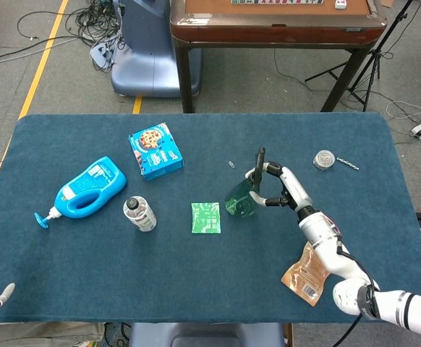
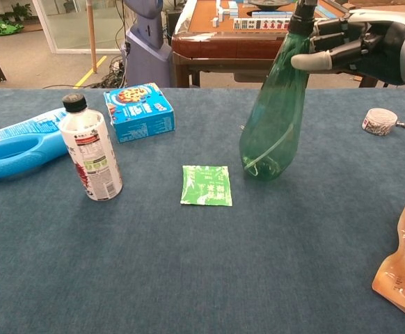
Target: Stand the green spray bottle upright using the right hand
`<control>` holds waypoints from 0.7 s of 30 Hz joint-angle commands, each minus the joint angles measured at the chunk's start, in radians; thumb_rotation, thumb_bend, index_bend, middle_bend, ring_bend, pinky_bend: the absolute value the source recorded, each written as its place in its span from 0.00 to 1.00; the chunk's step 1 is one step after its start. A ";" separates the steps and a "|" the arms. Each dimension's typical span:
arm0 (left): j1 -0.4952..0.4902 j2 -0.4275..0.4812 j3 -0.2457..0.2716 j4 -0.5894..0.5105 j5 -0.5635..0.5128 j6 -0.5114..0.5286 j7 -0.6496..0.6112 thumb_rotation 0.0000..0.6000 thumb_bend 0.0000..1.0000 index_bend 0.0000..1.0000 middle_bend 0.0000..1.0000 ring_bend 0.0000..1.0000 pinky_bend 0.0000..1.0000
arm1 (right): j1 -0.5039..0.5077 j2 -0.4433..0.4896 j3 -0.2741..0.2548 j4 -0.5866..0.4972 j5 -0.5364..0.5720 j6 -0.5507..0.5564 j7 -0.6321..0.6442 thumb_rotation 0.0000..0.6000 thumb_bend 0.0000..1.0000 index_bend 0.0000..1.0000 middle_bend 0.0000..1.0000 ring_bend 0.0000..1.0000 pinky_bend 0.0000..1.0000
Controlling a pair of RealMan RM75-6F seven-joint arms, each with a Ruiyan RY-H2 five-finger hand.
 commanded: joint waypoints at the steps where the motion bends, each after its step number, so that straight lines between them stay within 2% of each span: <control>1: 0.000 0.000 0.000 0.000 0.000 0.000 0.000 1.00 0.26 0.07 0.00 0.06 0.02 | 0.005 -0.004 -0.003 0.007 0.001 -0.005 -0.003 1.00 0.42 0.69 0.37 0.15 0.00; 6: 0.000 0.000 0.000 0.001 0.000 0.000 0.000 1.00 0.26 0.07 0.00 0.06 0.02 | 0.009 -0.005 -0.009 0.021 0.004 -0.016 0.001 1.00 0.42 0.68 0.34 0.15 0.00; 12: -0.001 -0.001 -0.001 0.001 0.000 -0.001 -0.002 1.00 0.26 0.07 0.00 0.06 0.02 | 0.006 0.011 -0.022 0.032 -0.018 -0.040 0.019 1.00 0.38 0.53 0.28 0.13 0.00; 17: -0.004 -0.001 -0.002 -0.001 0.002 -0.002 0.001 1.00 0.26 0.07 0.00 0.06 0.02 | -0.001 0.031 -0.023 0.035 -0.050 -0.051 0.057 1.00 0.21 0.41 0.23 0.08 0.00; 21: -0.005 0.000 -0.002 -0.004 0.003 -0.004 0.004 1.00 0.26 0.07 0.00 0.06 0.02 | -0.005 0.044 -0.028 0.040 -0.073 -0.058 0.082 1.00 0.12 0.36 0.21 0.07 0.00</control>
